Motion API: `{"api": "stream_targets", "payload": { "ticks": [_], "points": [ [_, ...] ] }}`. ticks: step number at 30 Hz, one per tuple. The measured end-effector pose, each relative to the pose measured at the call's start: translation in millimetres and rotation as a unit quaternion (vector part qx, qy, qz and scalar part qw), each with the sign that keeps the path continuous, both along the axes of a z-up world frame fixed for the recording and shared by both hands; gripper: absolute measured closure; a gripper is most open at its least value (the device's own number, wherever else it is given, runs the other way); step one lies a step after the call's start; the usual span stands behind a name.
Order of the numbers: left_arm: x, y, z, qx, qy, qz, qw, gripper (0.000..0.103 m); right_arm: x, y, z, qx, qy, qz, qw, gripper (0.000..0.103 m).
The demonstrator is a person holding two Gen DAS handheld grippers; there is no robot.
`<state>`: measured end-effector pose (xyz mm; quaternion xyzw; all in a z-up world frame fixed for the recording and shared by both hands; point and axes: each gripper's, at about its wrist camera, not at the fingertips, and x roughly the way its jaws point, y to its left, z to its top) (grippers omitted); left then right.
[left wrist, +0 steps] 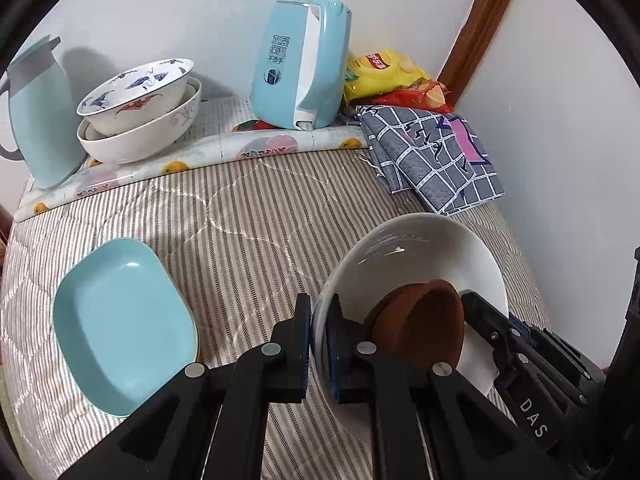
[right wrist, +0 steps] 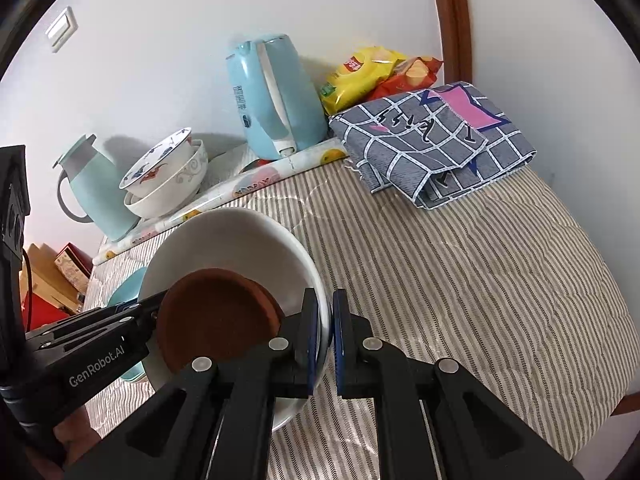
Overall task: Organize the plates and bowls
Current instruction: 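Lift the white bowl with both grippers and carry it toward the light-blue plates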
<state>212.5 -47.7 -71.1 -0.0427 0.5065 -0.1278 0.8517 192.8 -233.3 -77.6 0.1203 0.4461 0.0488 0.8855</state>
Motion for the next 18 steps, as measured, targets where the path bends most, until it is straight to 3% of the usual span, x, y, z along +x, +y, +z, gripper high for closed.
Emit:
{"api": "stream_targets", "payload": {
  "ticks": [18],
  "points": [
    [-7.2, 22.9, 6.7, -0.004, -0.005, 0.014, 0.9999, 0.095, -4.9, 20.5, 7.5, -0.004, -0.007, 0.016, 1.0, 0.096]
  ]
}}
